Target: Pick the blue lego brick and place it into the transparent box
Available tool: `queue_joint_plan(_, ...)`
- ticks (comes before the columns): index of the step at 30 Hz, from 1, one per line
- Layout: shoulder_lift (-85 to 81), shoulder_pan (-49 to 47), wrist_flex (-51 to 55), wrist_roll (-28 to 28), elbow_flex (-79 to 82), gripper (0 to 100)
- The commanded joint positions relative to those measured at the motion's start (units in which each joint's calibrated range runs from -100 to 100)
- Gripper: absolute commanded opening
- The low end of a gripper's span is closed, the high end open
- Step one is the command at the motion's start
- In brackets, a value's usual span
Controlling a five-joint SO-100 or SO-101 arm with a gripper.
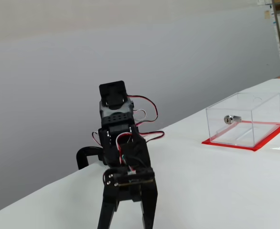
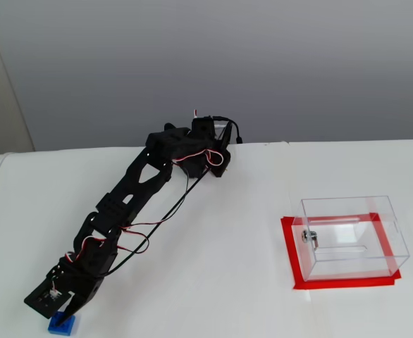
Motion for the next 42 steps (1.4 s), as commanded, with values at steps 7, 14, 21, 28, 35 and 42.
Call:
queue_joint_plan(7, 4.0, 1.3, -1.6, 0.6, -11.2, 26)
queue_joint_plan(14, 3.9, -0.3, -0.8, 0.3, -11.0, 26)
queue_joint_plan(21, 3.7, -1.3, -0.8, 0.2, -11.7, 26)
queue_joint_plan(28, 3.8, -2.9, 0.5, 0.4, -10.9, 26)
queue_joint_plan(35, 3.8, -4.8, 2.8, 0.6, -11.1, 26)
queue_joint_plan(42, 3.7, -4.9, 5.8, 4.1, -11.8, 26)
